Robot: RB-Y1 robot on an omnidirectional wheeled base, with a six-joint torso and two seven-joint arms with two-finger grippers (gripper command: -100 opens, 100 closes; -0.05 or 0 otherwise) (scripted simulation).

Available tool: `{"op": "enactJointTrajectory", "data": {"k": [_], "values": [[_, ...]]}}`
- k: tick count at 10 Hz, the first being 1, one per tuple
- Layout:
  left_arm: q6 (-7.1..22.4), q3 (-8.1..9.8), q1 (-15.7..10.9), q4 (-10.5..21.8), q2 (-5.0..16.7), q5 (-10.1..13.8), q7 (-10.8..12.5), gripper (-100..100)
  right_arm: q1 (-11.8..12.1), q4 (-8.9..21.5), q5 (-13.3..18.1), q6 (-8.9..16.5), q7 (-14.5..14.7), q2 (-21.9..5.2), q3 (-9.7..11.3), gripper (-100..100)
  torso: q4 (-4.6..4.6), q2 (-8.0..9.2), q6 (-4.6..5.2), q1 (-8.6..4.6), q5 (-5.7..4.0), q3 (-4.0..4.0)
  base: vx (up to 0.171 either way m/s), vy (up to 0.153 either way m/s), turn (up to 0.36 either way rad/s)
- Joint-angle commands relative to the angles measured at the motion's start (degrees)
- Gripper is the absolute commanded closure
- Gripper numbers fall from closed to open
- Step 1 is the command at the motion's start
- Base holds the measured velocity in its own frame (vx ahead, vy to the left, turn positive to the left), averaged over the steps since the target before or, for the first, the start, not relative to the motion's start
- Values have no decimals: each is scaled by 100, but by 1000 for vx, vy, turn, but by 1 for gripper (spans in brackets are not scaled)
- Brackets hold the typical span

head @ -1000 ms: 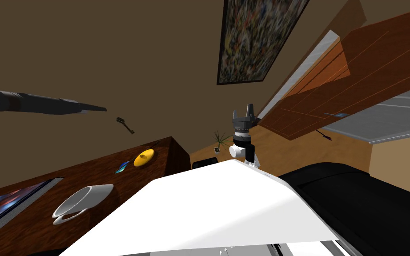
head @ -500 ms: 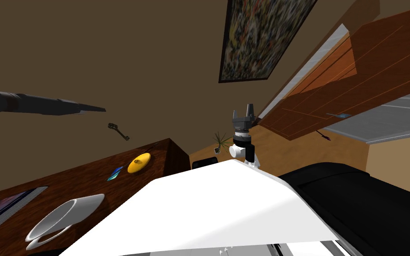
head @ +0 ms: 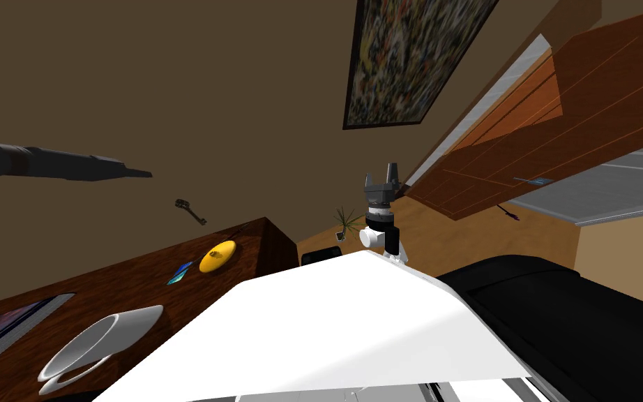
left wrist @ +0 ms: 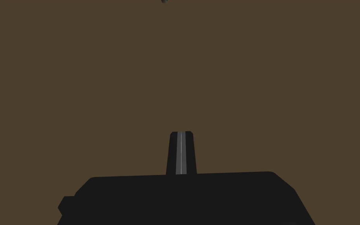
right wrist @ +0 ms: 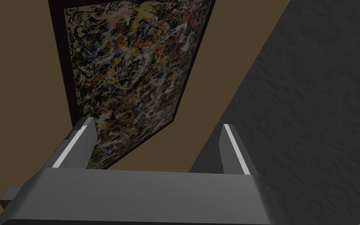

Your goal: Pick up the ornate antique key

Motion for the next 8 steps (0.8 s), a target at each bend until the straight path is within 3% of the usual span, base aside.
{"op": "enactJointTrajectory", "data": {"k": [1,2,4,8], "values": [[0,0,0,0,0,0,0,0,0,0,0,0,0,0,0,0,0,0,0,0,0,0,0,0,0],[76,-146,135,-118,-173,12,-110,-100,0,0,0,0,0,0,0,0,0,0,0,0,0,0,-9,-41,-77],[88,-170,157,-137,-202,14,-127,-100,0,0,0,0,0,0,0,0,1,4,0,-17,-3,2,-12,-46,-23],[286,-551,507,-444,-655,46,-413,-100,0,0,0,0,0,1,1,0,1,8,1,-22,-5,4,-16,-60,-65]]}}
